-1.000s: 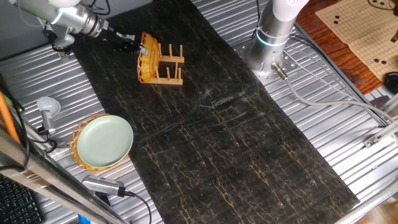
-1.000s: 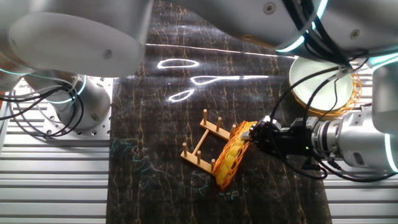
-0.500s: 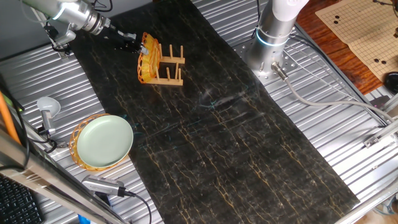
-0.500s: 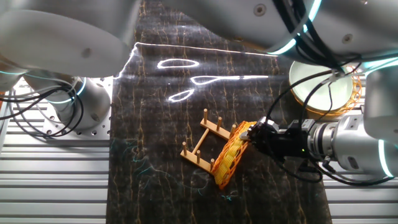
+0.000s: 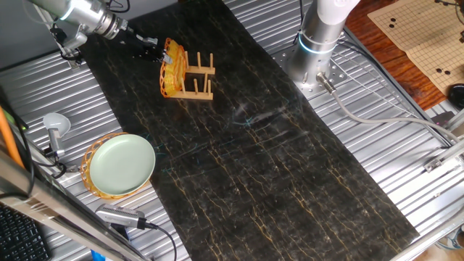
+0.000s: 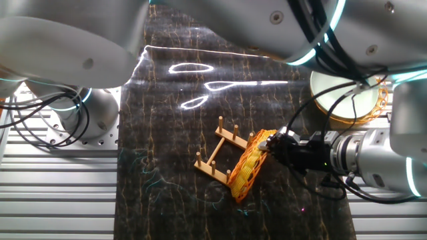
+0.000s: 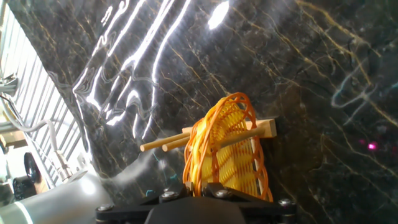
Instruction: Take the dish off the dish rack
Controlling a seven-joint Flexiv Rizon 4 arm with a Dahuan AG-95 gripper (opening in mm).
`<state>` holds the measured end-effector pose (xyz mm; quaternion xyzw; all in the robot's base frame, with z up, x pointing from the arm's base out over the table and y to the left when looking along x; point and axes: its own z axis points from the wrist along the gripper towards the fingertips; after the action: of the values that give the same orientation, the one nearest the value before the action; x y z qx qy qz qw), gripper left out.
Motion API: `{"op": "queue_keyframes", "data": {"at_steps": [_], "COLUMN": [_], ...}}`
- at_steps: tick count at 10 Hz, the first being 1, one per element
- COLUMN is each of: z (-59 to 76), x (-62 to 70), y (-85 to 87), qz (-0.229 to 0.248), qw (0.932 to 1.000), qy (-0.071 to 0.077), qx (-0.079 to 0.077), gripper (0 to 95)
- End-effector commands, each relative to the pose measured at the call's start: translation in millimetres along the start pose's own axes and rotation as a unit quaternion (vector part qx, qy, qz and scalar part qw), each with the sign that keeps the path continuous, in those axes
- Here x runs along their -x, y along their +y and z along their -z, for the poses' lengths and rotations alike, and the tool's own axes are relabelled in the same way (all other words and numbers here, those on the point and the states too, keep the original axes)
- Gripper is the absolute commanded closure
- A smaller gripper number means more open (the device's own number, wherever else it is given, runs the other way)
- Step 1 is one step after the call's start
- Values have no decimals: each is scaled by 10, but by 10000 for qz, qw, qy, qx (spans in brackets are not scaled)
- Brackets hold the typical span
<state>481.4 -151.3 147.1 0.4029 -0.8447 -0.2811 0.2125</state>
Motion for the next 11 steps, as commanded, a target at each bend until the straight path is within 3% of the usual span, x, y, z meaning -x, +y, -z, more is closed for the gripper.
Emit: {"op": "queue_keyframes", "data": {"at_steps": [1, 5, 8, 11], "z": [-19, -19, -39, -50], "x": [-4, -5, -12, -9], "y": [8, 8, 13, 2], "qz": [35, -9, 72, 87], "qw": [10000, 10000, 9997, 9997], "qy": [-35, -35, -197, -206], "qx": [-35, -21, -132, -125], "gripper": [950, 950, 950, 950]}}
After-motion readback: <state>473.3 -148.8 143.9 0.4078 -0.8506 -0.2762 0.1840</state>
